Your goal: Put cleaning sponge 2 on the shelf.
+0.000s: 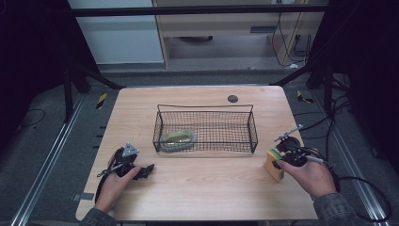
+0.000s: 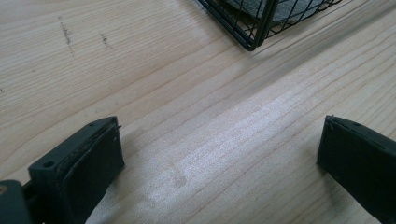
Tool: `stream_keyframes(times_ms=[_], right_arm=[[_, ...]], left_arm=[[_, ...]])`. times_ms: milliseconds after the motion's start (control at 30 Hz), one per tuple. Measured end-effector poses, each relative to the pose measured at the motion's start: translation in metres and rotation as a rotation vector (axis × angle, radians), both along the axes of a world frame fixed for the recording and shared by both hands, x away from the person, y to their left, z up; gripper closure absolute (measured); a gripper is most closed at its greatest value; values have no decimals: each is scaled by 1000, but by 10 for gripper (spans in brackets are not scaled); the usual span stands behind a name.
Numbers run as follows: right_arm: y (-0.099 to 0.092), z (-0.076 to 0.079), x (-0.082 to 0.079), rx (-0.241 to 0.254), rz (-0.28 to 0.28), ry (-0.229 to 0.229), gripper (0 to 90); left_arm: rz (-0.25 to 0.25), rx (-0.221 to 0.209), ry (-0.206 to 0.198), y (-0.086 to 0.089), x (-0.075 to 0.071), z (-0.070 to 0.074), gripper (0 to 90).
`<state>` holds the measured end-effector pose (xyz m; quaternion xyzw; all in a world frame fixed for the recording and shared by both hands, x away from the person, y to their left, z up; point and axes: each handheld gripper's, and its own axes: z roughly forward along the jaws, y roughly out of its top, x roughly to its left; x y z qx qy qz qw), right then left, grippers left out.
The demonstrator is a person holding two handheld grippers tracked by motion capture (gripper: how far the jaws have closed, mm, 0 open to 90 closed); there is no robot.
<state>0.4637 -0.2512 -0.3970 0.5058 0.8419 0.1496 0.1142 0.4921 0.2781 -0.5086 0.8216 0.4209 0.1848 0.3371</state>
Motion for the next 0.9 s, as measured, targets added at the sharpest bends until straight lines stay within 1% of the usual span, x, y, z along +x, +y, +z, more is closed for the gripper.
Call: stream_keyframes(times_ms=[67,133,167,267,300,533,667,733,900], right_arm=[[0,2,0,-1,4,-8,650],[1,10,1,6,-7,-29,650],[2,14,2,20,-11,-42,650],[3,24,5,37,-25,-67,650],[3,27,6,37,-28,-76,650],[6,53,15,62,-64,-124,650],[9,70,22,53,-74,-164,650],[9,72,23,52,-72,-171,650],[14,86,29,45,-76,-203,650]], left_arm=[[0,0,0,0,0,0,0],[0,0,0,0,0,0,0],[1,0,-1,0,0,0,0],[1,0,-1,0,0,0,0],[1,0,-1,0,0,0,0],[0,0,0,0,0,0,0],[0,0,-1,0,0,0,0],[2,-2,-2,0,0,0,0],[3,-4,-3,0,0,0,0]])
